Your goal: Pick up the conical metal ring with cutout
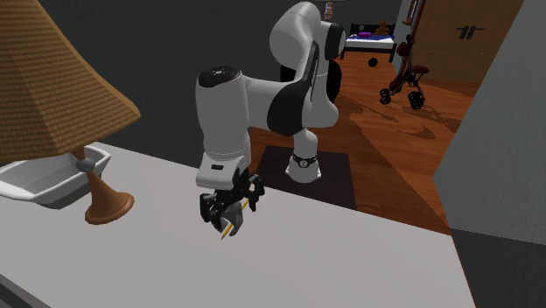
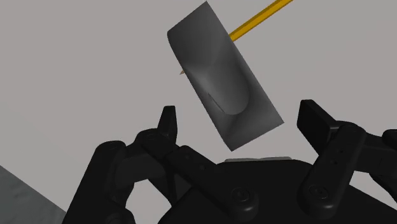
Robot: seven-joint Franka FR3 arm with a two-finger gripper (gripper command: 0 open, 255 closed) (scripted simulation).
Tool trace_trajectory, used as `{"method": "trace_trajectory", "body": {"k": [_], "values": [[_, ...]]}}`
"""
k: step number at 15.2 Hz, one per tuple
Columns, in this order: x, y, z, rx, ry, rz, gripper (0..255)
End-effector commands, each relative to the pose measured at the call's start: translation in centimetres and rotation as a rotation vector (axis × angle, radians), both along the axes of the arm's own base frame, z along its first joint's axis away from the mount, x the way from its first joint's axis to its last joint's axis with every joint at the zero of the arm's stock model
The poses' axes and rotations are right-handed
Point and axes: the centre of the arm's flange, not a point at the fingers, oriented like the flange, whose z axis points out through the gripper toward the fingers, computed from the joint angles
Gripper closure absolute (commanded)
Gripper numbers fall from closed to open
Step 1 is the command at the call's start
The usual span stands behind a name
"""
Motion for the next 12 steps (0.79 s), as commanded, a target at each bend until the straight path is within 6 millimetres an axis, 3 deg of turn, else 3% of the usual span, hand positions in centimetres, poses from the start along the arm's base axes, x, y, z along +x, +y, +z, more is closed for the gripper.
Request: {"method": "trace_trajectory", "body": {"k": [1, 2, 12], "values": [[-0.08, 0.01, -0.38, 0.000, 0.000, 0.000, 0], [-0.08, 0.04, -0.36, 0.000, 0.000, 0.000, 255], [-0.08, 0.01, 0.15, 0.000, 0.000, 0.000, 255]]}}
